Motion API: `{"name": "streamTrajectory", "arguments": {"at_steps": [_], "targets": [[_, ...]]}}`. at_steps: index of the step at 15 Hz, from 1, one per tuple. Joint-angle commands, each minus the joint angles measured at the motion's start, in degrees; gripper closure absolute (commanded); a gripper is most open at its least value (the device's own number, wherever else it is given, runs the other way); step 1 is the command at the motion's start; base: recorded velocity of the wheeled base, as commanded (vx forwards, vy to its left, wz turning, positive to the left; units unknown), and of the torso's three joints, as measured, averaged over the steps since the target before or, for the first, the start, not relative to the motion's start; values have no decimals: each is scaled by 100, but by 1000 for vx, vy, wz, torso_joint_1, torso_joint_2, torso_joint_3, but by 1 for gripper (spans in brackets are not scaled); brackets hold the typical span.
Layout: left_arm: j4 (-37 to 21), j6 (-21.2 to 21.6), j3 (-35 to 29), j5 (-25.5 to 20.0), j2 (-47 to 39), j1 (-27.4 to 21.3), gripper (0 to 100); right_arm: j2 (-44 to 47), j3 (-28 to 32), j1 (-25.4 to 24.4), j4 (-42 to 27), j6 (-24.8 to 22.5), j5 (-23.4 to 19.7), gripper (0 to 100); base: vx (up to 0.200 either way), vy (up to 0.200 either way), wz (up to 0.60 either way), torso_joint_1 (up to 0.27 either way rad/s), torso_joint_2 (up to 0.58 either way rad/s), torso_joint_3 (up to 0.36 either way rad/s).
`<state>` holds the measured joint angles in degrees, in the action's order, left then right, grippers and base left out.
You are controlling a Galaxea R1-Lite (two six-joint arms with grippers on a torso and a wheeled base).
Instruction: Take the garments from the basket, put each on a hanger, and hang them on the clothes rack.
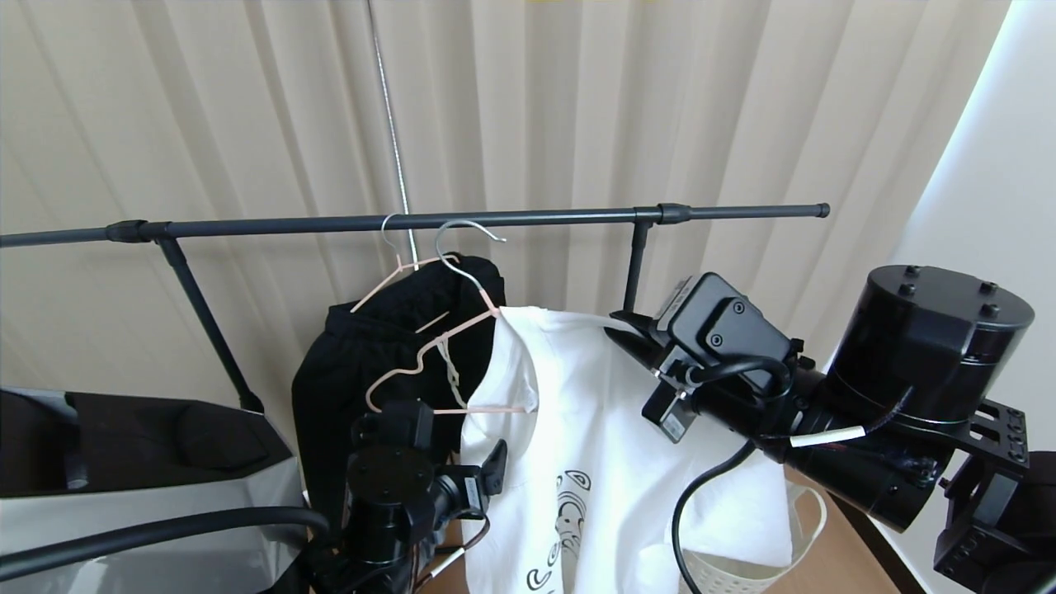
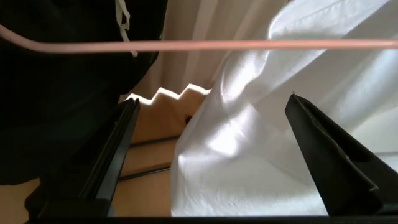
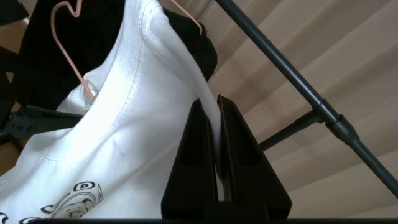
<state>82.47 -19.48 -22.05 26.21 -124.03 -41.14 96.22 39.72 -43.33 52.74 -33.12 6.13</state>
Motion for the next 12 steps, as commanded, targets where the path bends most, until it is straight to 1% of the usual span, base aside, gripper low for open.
{"name": "streamTrajectory", "arguments": {"at_steps": [1,6,8,9,12], "targets": [[15,58,-10,77,-104,19,0,2,27,-9,9,-1,2,100,0,0,0,0,0,0],[753,471,-62,104,-464,124,0,-51,19,-9,9,104,2,100,0,0,0,0,0,0],[753,621,-62,156,-535,124,0,-60,1,-9,17,131,2,100,0,0,0,0,0,0],[753,621,-62,165,-517,124,100,-77,-8,-9,17,131,2,100,0,0,0,0,0,0],[753,638,122,174,-377,124,100,-68,36,17,17,148,2,100,0,0,0,0,0,0]]}}
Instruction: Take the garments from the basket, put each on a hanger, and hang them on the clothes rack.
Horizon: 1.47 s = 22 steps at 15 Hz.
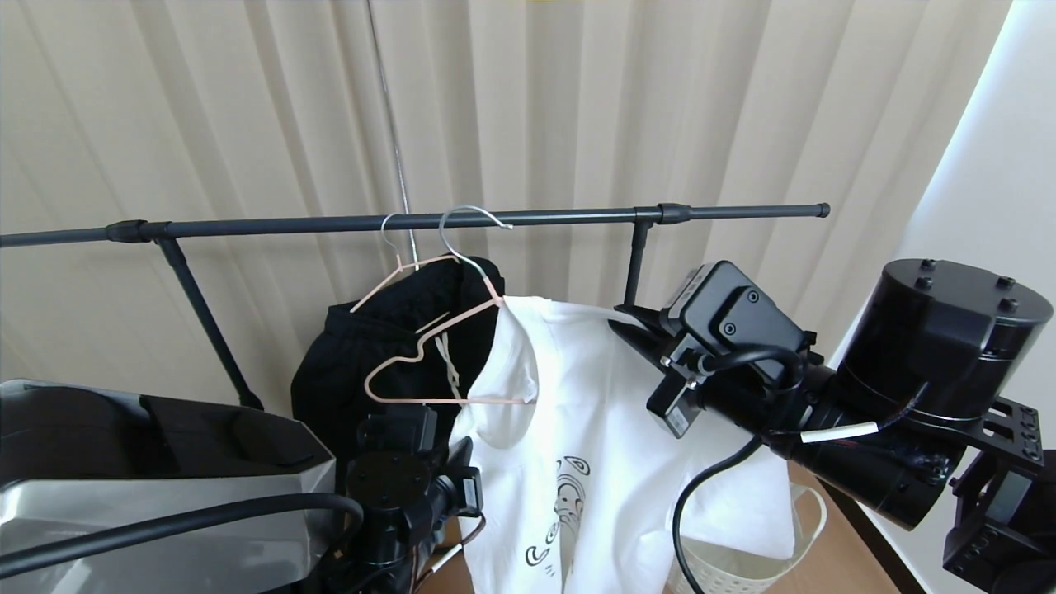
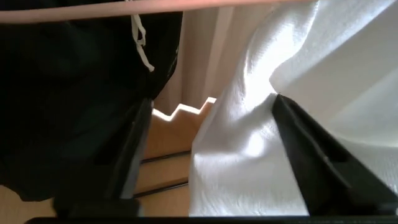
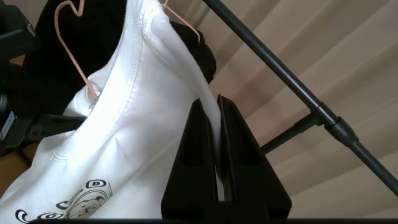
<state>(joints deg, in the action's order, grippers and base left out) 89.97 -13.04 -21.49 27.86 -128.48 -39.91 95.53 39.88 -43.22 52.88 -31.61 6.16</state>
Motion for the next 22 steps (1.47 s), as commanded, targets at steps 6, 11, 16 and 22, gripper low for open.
{"name": "streamTrajectory", "arguments": {"at_steps": [6,11,16,22], "targets": [[3,408,479,-8,420,256,100,-8,-32,235,3,182,-9,100,0,0,0,0,0,0],[3,540,444,-17,631,511,100,-60,-279,243,12,305,-27,100,0,0,0,0,0,0],[3,566,418,-52,710,906,100,-166,-393,375,3,313,-44,100,0,0,0,0,0,0],[3,575,409,-79,824,1284,100,-271,-507,472,3,313,-62,100,0,0,0,0,0,0]]}}
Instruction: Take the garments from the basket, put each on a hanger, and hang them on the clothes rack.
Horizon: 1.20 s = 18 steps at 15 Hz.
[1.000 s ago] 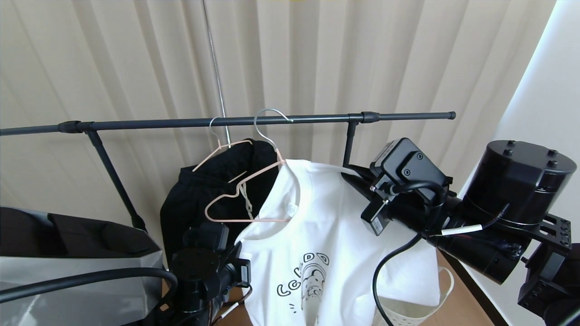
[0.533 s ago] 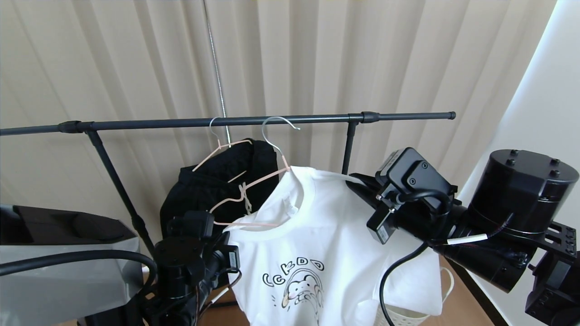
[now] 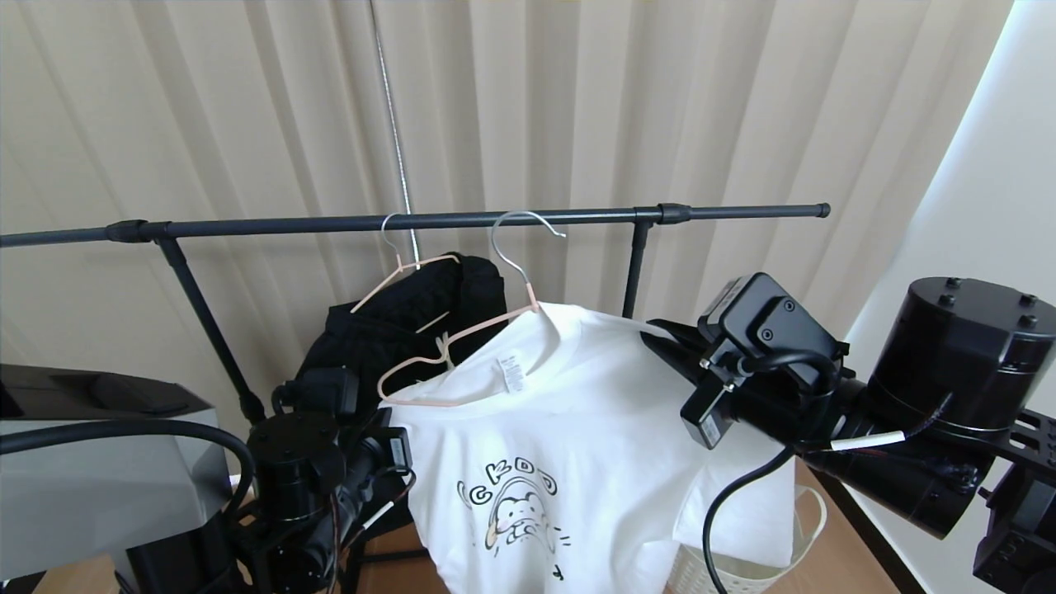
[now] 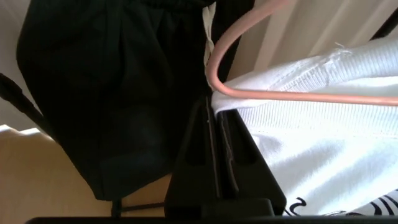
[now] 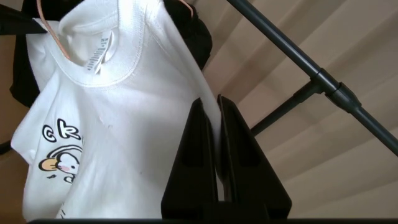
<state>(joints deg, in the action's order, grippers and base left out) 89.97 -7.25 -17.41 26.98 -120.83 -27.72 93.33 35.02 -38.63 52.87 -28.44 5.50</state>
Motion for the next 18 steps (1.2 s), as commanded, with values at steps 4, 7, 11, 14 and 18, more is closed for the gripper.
{"name": "streamTrajectory", "arguments": {"at_steps": [4,7,11,14,18], "targets": [[3,119,-87,-105,157,329,100,-113,-66,93,4,-12,4,100,0,0,0,0,0,0],[3,172,-96,-114,201,443,100,-175,-75,119,4,-12,4,100,0,0,0,0,0,0],[3,180,-114,-334,280,513,100,-166,-101,154,-5,-65,13,100,0,0,0,0,0,0],[3,180,-140,-703,517,636,100,-166,-145,163,-5,-206,13,100,0,0,0,0,0,0],[-682,180,-597,-1335,1079,997,100,-289,-286,233,4,-223,-5,100,0,0,0,0,0,0]]}}
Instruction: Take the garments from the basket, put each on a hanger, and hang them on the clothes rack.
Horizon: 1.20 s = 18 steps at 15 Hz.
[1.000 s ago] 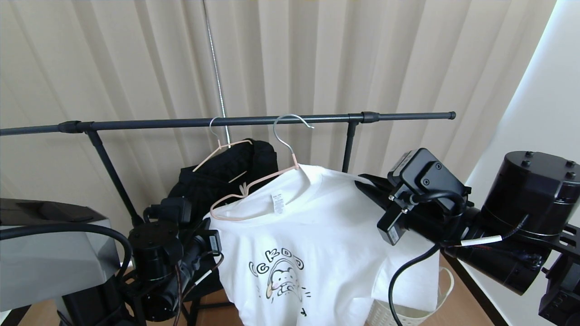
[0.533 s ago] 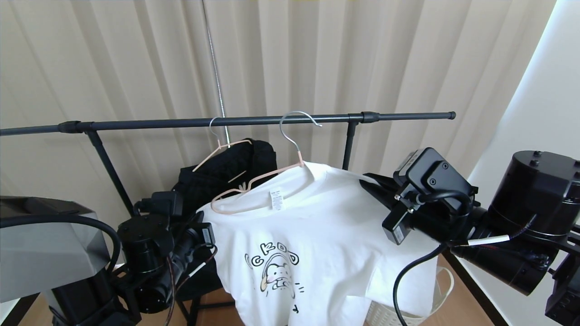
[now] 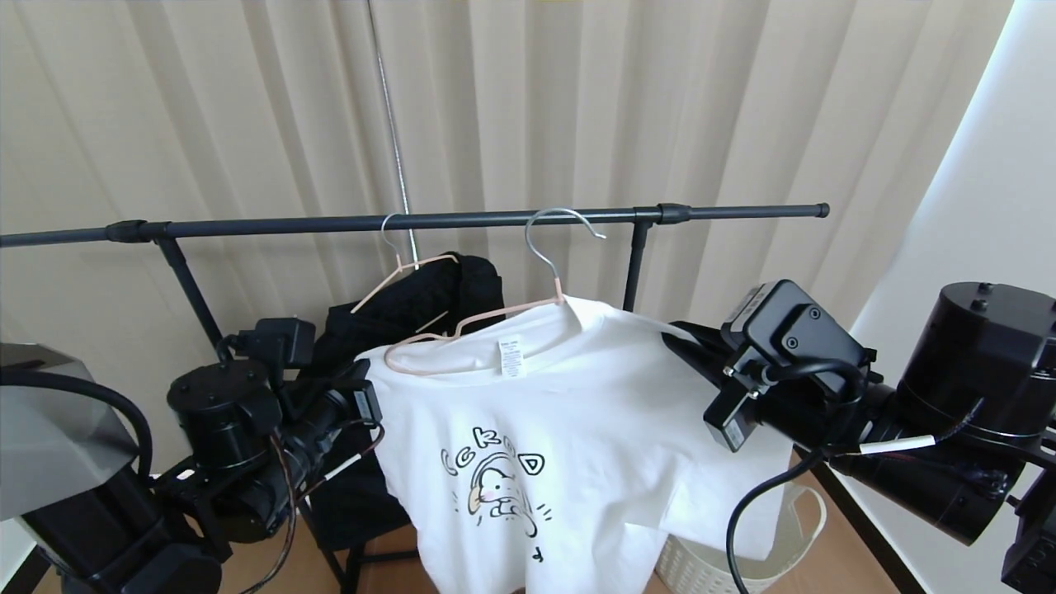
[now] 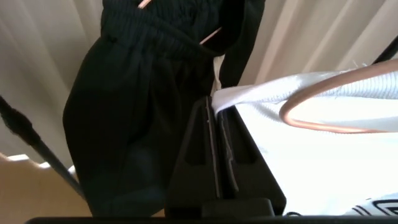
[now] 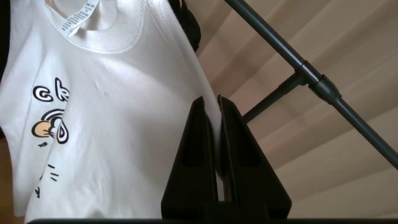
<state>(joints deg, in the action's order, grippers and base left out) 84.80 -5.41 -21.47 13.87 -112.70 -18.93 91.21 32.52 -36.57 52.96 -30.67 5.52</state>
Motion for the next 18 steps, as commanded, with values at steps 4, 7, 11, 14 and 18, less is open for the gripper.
{"name": "streamTrajectory", "arguments": {"at_steps": [4,7,11,14,18], "targets": [[-376,5,-305,-245,258,100,100,-165,-97,36,-5,9,-139,100,0,0,0,0,0,0],[-658,67,-314,-544,275,135,100,-147,-80,115,-5,0,-148,100,0,0,0,0,0,0],[-1150,84,-314,-1326,486,425,100,-139,-71,396,-5,-141,-218,100,0,0,0,0,0,0],[-1194,163,-244,-1642,495,566,100,-130,-62,572,4,-141,-289,100,0,0,0,0,0,0],[-1167,497,-68,-1941,495,610,100,-16,-53,669,391,-141,-280,100,0,0,0,0,0,0]]}}
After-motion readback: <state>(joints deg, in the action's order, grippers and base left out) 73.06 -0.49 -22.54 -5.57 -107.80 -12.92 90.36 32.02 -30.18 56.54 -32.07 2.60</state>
